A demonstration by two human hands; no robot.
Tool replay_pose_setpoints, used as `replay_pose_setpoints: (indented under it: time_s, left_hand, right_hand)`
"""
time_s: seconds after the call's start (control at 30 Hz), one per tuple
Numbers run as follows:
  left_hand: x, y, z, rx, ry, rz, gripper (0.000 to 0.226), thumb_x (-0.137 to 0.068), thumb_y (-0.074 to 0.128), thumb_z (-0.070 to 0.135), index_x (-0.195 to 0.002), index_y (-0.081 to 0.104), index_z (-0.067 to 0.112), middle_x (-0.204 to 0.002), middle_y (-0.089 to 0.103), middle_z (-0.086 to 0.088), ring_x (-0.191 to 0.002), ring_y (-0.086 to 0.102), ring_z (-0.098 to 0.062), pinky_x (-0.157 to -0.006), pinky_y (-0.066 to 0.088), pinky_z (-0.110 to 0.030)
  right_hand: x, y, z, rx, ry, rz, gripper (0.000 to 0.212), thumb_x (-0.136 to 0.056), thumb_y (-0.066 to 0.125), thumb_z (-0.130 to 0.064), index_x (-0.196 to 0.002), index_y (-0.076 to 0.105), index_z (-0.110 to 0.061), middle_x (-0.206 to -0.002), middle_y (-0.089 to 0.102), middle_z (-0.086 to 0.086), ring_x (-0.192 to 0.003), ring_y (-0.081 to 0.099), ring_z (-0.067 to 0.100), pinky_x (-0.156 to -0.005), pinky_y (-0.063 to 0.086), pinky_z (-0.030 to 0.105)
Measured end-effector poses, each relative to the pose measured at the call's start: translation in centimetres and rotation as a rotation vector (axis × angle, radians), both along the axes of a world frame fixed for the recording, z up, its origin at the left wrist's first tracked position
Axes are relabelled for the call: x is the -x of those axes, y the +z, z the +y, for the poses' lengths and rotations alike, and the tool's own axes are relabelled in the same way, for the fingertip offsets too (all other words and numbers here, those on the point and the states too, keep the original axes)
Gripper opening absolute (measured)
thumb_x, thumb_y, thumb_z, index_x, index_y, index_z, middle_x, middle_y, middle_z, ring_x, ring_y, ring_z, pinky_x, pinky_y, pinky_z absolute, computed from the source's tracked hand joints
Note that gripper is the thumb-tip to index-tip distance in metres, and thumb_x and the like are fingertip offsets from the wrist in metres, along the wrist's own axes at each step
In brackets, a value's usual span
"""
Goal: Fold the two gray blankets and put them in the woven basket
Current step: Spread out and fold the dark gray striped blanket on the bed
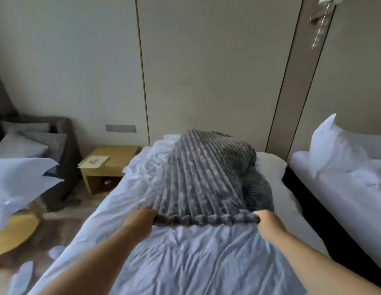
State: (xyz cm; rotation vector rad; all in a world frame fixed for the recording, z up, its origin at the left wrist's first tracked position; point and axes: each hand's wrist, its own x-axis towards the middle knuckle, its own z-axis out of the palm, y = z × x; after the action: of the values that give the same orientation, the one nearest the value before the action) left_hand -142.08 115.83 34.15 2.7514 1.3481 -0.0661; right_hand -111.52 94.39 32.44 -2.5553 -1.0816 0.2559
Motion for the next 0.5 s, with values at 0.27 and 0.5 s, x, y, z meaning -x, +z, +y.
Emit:
replay_pose_setpoints:
  time_s: [0.27,0.5]
  left_hand:
    - [5.8,-11.4,-10.1,0.334,-0.134,0.269,0.028,-0.092,0.048,0.03,-0.109,0.065,0.015,-0.11,0.067,-0.007,-0.099,0.063,-0.022,-0.079,0.044,-0.027]
    - [0.2,-8.6,-15.6,0.477,-0.136,-0.045,0.023,-0.08,0.063,0.03,-0.095,0.071,0.014,-0.082,0.06,-0.005,-0.08,0.06,-0.021,-0.069,0.043,-0.026]
  right_hand:
    - [5.5,-12.3,-10.2,0.378,-0.038,0.169,0.029,-0.092,0.038,-0.008,-0.084,0.062,-0.024,-0.096,0.061,0.006,-0.089,0.06,0.024,-0.063,0.039,0.025]
    - [12.5,-8.4,-6.7,0.503,0.496,0.221,0.101,-0.059,0.076,-0.051,-0.144,0.023,-0.039,-0.152,0.027,-0.006,-0.138,0.028,0.018,-0.111,0.03,0.039]
